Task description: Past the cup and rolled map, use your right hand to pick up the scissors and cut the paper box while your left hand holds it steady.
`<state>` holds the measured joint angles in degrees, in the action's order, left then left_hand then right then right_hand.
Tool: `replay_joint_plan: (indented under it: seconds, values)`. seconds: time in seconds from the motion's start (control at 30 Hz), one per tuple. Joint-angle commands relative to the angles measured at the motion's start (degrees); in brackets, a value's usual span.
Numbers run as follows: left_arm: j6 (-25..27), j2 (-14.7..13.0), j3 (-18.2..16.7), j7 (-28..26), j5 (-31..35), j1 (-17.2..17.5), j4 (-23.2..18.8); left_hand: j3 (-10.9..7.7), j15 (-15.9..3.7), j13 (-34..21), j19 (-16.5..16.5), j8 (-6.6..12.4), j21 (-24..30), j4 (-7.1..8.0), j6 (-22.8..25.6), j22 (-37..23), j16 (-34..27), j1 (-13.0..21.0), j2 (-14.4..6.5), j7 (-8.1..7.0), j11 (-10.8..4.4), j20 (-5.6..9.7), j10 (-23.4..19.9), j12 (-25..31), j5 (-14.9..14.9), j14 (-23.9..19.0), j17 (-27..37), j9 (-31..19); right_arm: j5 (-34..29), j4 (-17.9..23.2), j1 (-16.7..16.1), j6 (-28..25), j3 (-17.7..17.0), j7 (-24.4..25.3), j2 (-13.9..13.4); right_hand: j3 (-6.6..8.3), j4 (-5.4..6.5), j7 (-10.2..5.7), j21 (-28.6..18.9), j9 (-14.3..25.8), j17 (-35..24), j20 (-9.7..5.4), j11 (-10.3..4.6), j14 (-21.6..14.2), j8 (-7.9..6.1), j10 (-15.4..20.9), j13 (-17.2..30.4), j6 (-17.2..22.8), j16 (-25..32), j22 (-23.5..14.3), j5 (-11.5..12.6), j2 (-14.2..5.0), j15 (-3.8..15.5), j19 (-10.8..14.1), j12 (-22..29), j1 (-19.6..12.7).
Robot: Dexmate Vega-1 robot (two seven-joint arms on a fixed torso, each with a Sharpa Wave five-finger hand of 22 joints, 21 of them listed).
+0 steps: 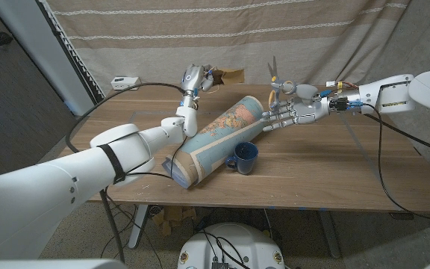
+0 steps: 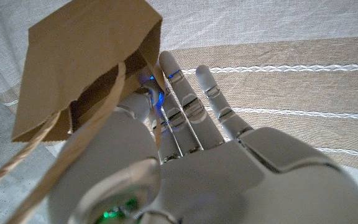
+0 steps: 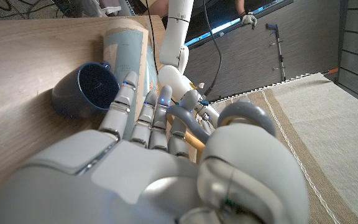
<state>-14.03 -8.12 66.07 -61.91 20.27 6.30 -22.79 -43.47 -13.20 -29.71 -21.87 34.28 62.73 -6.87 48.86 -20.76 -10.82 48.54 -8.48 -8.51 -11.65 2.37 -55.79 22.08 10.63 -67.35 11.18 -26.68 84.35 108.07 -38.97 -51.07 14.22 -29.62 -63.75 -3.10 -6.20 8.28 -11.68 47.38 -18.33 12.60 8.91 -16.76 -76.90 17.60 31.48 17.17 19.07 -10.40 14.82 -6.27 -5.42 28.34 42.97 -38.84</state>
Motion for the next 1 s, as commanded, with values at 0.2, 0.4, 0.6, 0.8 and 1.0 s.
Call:
replay_joint_plan:
  seconds: [0.2,0.4,0.6,0.8,1.0]
  values:
    - [-1.05,-0.03,1.54,-2.09,1.53,-1.23,-0.49,-0.76,-0.07,-7.37,0.50,1.37,0.68,0.13,1.35,0.16,-0.14,-0.65,-0.70,0.09,-0.66,7.81,-0.69,9.18,0.33,0.21,0.10,-0.10,-1.59,1.10,1.75,-0.20,1.72,-3.27,0.49,0.37,-0.12,3.28,0.11,0.27,-0.10,-0.10,0.51,-0.22,-0.12,0.17,0.09,-0.39,0.11,-0.09,-0.17,0.00,-0.28,-0.01,-0.28,0.33]
    - [-1.62,0.11,0.30,-2.09,3.82,-1.19,-0.73,-0.93,-0.08,-7.24,0.69,1.34,0.96,0.12,1.36,0.40,-0.16,-0.75,-0.68,0.11,-0.66,7.81,-0.76,9.15,0.34,0.29,0.07,0.22,-2.66,0.65,2.92,-0.83,3.01,-4.47,0.81,0.37,-0.11,3.35,0.11,0.35,-0.04,-0.09,0.62,-0.32,-0.15,0.22,0.12,-0.44,0.15,-0.09,-0.19,0.01,-0.31,0.02,-0.38,0.38]
    - [-2.26,0.09,-1.55,-2.09,6.47,-0.76,-1.32,-1.04,-0.09,-7.09,0.81,1.35,1.26,0.08,1.32,0.58,-0.17,-0.82,-0.65,0.15,-0.67,7.81,-0.74,9.07,0.33,0.33,0.06,0.41,-3.32,0.50,3.72,-1.09,3.58,-5.03,1.04,0.37,-0.10,3.38,-0.14,0.38,0.13,-0.19,0.62,-2.53,-0.17,0.47,0.18,-0.45,1.07,-0.12,-0.25,0.05,0.69,0.67,-0.61,0.48]
    - [-2.93,0.32,-2.56,-2.09,8.06,-0.69,-1.22,-1.21,-0.08,-6.94,0.99,1.35,1.48,0.06,1.11,0.82,-0.14,-0.89,-0.65,0.11,-0.67,7.80,-0.75,9.00,0.34,0.44,0.00,0.47,-3.98,-0.15,5.74,-2.29,5.03,-5.71,2.16,0.36,-0.15,3.32,-0.21,0.39,0.32,-0.13,0.71,-1.44,-0.24,0.37,0.21,-0.30,0.62,-0.12,-0.29,0.15,-0.02,0.97,-0.91,0.49]
    - [-3.44,0.93,-1.54,-2.09,7.75,-1.32,-0.23,-1.33,-0.06,-6.84,1.16,1.38,1.67,0.11,1.07,1.03,-0.03,-1.04,-0.63,0.21,-0.67,7.76,-0.70,8.93,0.35,0.69,-0.09,0.61,-4.64,-0.82,7.27,-2.99,6.11,-6.09,3.28,0.36,-0.15,3.48,-0.16,0.49,0.46,-0.11,0.78,-2.29,-0.37,0.42,0.23,-0.09,0.95,-0.12,-0.30,0.17,0.52,0.96,-1.11,0.54]
